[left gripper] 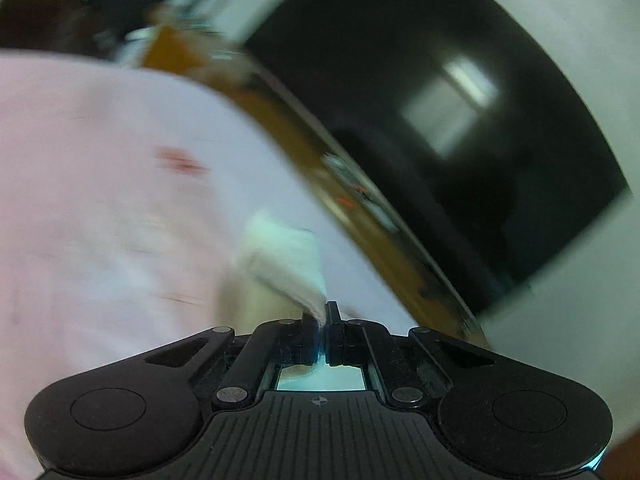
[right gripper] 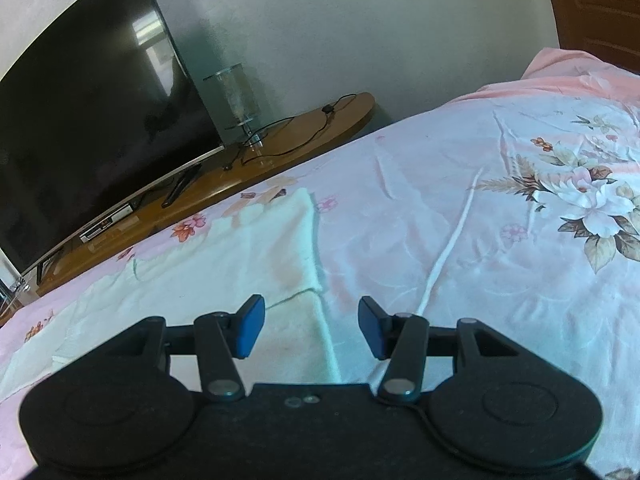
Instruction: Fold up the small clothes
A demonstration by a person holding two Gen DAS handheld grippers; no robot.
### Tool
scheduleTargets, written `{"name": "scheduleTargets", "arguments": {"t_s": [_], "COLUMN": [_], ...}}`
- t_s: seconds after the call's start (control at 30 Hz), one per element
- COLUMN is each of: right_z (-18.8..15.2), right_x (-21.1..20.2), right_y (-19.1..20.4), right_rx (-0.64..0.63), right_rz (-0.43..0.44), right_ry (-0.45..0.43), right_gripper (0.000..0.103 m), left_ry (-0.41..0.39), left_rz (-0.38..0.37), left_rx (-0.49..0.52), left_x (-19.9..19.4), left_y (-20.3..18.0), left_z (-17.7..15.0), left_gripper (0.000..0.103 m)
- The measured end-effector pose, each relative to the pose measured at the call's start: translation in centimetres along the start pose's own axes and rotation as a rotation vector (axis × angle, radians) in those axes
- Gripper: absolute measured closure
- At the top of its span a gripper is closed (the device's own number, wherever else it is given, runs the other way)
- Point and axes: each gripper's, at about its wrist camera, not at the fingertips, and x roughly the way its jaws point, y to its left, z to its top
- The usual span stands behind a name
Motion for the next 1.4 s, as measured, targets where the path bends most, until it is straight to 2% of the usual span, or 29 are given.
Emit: {"name": "scheduleTargets", "arguments": {"t_s": [0.13, 0.3, 0.4, 0.53, 0.67, 0.7, 0.73, 0.77, 0.8, 0.83, 0.93, 1.07, 1.17, 1.23, 1.3, 1.4], "right_z": [0.2, 0.8, 1.3, 1.7, 2.1, 2.2, 2.2, 2.3, 2.5, 2.5, 2.6, 2.2, 1.6, 1.4, 1.4, 1.5], "right_x": [0.7, 0.9, 0.9, 1.0, 1.2, 1.4, 1.5, 1.6, 1.8, 2.0, 3.6, 6.6, 8.9, 9.9, 10.5, 11.1], "right_y": [-1.0, -1.9, -2.7, -3.8, -4.4, -4.4, -4.2, -3.9, -3.6, -3.3, -1.2, 2.4, 4.1, 4.3, 4.8, 6.1], "right_rx": [0.021, 0.022, 0.028, 0.046, 0.068, 0.072, 0.072, 0.072, 0.074, 0.078, 0.084, 0.104, 0.118, 0.137, 0.139, 0.105], "right_rz": [0.018, 0.046, 0.058, 0.067, 0.084, 0.094, 0.101, 0.112, 0.131, 0.157, 0.239, 0.339, 0.32, 0.315, 0.312, 0.326], "right_ry": [0.012, 0.011, 0.01, 0.018, 0.024, 0.026, 0.028, 0.028, 0.028, 0.029, 0.063, 0.145, 0.205, 0.214, 0.22, 0.24], "right_gripper": [0.052, 0.052, 0.052, 0.052, 0.051, 0.05, 0.049, 0.049, 0.048, 0.047, 0.047, 0.047, 0.05, 0.052, 0.057, 0.06], "left_ry": [0.028, 0.111, 0.201, 0.337, 0.453, 0.437, 0.397, 0.38, 0.347, 0.287, 0.221, 0.156, 0.146, 0.135, 0.136, 0.146], "left_rz": [-0.099, -0.223, -0.27, -0.289, -0.281, -0.267, -0.256, -0.258, -0.264, -0.259, -0.208, -0.07, 0.007, 0.059, 0.094, 0.11], "left_rx": [0.155, 0.336, 0.4, 0.491, 0.571, 0.593, 0.623, 0.631, 0.621, 0.616, 0.64, 0.629, 0.586, 0.566, 0.548, 0.528], "left_x": [1.3, 3.5, 5.2, 7.5, 9.2, 8.9, 7.8, 7.1, 5.9, 4.4, 2.7, 0.3, -0.1, -0.5, 0.6, 1.4], "left_y": [-9.1, -20.4, -25.2, -28.8, -29.9, -30.0, -30.1, -30.1, -30.0, -29.7, -28.3, -23.7, -20.4, -18.4, -16.8, -15.3], "left_z": [-2.9, -9.5, -14.4, -21.7, -27.1, -27.7, -27.9, -27.8, -27.2, -26.5, -24.2, -21.1, -19.1, -17.9, -17.2, -16.8], "left_gripper": [0.1, 0.1, 0.1, 0.1, 0.1, 0.1, 0.084, 0.047, 0.032, 0.023, 0.023, 0.023, 0.023, 0.023, 0.023, 0.023]}}
